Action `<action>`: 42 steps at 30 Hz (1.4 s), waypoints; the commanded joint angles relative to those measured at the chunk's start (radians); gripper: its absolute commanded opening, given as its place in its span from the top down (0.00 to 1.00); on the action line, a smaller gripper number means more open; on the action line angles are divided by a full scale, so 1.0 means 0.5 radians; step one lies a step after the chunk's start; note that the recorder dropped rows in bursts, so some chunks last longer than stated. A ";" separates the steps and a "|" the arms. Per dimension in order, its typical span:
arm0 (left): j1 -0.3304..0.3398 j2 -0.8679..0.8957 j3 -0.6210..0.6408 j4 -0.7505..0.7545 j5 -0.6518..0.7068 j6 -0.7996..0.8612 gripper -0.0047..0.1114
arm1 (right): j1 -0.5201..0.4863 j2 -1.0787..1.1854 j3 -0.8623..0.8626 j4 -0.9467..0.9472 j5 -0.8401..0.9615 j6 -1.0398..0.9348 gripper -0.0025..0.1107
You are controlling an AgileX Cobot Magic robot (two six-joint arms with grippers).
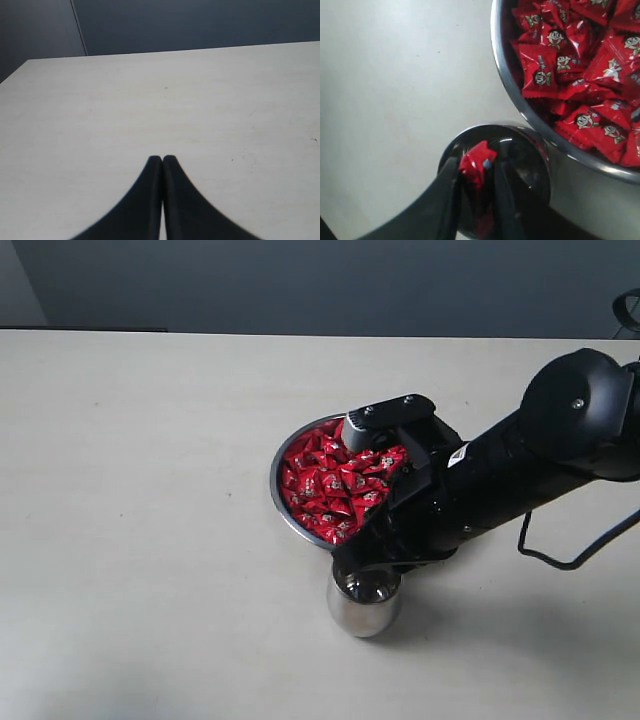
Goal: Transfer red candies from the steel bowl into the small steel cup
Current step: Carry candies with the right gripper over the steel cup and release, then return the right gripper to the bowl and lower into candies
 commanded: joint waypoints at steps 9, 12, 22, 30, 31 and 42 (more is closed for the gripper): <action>0.003 -0.010 0.004 0.004 -0.019 -0.004 0.96 | 0.004 0.000 0.008 -0.021 -0.060 0.003 0.65; 0.003 -0.010 0.004 0.004 -0.019 -0.004 0.96 | 0.004 0.000 0.008 -0.021 -0.062 0.003 0.65; 0.003 -0.010 0.004 0.004 -0.019 -0.004 0.96 | -0.048 -0.131 -0.272 -0.196 -0.141 0.084 0.65; 0.003 -0.010 0.004 0.004 -0.019 -0.004 0.96 | -0.243 -0.020 -0.489 -0.686 -0.228 0.514 0.65; 0.003 -0.010 0.004 0.004 -0.019 -0.004 0.96 | -0.251 0.017 -0.526 -0.690 -0.213 0.514 0.65; 0.003 -0.010 0.004 0.004 -0.019 -0.004 0.96 | -0.255 0.634 -1.010 -0.729 0.014 0.514 0.65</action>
